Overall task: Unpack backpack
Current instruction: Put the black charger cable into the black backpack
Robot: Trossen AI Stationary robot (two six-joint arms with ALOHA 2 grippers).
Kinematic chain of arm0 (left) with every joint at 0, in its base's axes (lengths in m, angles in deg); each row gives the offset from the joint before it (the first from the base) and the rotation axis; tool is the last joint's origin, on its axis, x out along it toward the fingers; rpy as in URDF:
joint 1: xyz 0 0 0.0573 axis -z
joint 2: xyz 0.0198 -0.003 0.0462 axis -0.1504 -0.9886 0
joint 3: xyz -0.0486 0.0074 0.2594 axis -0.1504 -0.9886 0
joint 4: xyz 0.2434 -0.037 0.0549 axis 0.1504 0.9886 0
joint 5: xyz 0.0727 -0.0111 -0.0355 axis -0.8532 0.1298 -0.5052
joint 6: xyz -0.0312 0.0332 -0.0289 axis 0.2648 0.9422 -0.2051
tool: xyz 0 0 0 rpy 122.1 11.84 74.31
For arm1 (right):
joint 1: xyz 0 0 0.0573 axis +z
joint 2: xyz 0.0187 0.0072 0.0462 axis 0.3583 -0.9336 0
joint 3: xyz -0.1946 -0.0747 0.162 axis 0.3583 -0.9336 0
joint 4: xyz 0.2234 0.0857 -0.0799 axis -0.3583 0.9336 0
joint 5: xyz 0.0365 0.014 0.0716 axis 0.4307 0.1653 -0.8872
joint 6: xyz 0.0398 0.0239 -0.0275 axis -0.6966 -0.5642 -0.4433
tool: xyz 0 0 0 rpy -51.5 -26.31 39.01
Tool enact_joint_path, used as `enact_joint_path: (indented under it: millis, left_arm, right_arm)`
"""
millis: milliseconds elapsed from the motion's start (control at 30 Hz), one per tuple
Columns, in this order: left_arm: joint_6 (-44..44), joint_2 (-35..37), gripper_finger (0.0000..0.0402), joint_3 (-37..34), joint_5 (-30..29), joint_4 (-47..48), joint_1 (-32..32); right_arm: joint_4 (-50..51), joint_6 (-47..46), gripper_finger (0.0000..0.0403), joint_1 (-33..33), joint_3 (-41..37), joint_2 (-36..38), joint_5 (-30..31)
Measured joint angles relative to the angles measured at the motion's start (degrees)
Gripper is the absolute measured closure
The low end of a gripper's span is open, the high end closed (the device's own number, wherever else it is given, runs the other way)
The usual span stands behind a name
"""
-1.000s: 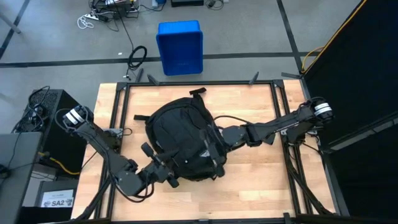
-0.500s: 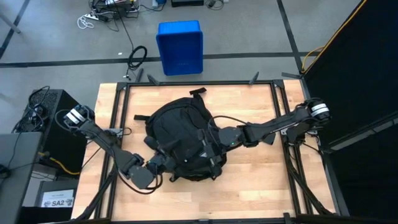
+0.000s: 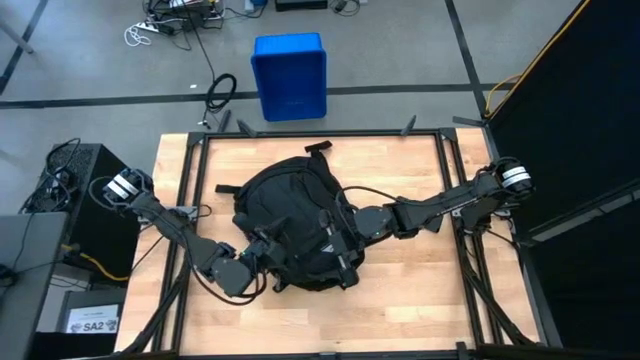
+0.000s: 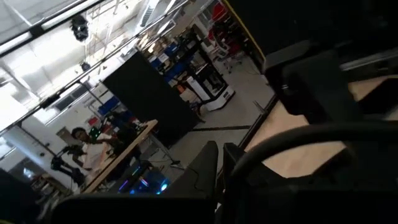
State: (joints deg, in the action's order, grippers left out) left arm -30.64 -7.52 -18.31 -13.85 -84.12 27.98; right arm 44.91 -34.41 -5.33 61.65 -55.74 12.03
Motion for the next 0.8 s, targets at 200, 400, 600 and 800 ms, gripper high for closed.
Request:
enact_joint_path:
  millis: [200, 400, 600, 800]
  left_arm:
    - [0.01, 0.00, 0.0402, 0.00, 0.11, -2.44, -1.11]
    - [0.80, 0.00, 0.0402, 0.09, 8.37, -7.08, -0.99]
    - [1.93, 0.00, 0.0402, 0.11, 12.91, -8.18, -0.97]
    - [5.24, 0.04, 0.0402, 0.11, 12.29, -8.27, -0.52]
  right_arm:
    - [-0.11, 0.74, 0.0005, 0.10, 0.00, -0.04, 6.32]
    - [-0.11, 1.63, 0.0004, -2.10, 0.00, -0.08, 11.10]
    - [-0.44, -0.29, 0.0007, -3.66, 0.00, -0.10, 7.40]
    - [-0.13, 0.54, 0.0005, -3.24, 0.00, 0.22, 5.89]
